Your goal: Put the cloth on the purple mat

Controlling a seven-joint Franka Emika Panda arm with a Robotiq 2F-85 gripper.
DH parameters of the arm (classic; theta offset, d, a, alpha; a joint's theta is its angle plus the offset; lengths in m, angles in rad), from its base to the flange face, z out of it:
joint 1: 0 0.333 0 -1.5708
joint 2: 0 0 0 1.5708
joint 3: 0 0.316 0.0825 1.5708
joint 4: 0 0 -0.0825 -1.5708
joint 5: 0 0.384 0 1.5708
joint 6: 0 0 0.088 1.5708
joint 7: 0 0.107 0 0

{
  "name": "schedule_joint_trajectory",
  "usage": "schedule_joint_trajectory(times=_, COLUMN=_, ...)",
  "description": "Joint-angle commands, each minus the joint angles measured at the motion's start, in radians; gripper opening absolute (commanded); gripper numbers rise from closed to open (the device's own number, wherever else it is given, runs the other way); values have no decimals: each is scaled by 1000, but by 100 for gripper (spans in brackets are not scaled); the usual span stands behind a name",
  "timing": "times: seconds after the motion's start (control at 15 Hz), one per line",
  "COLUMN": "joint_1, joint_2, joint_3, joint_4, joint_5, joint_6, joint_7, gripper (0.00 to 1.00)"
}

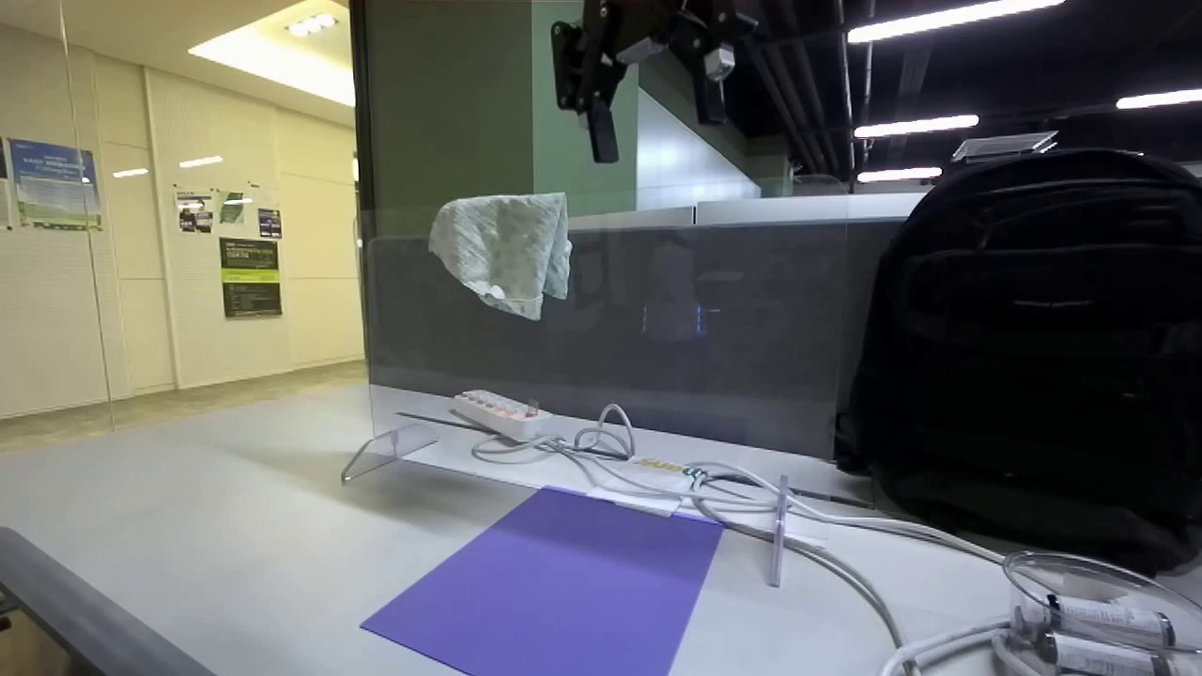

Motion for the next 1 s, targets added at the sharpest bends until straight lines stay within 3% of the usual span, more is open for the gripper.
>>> schedule_joint_trajectory(times=0.0, joint_1=3, joint_2=0, joint_3=-3, joint_4=2, joint_5=-1, joint_6=-3, joint_7=1, gripper=100)
schedule_joint_trajectory(times=0.2, joint_1=23, joint_2=4, joint_3=9, joint_4=-8, joint_5=13, joint_6=38, joint_7=2, gripper=100)
schedule_joint_trajectory(times=0.8, joint_1=213, joint_2=97, joint_3=106, joint_4=-4, joint_5=176, joint_6=275, joint_7=-61, gripper=100)
schedule_joint_trajectory(times=0.93, joint_1=196, joint_2=74, joint_3=114, joint_4=-30, joint_5=153, joint_6=254, joint_7=-37, gripper=100)
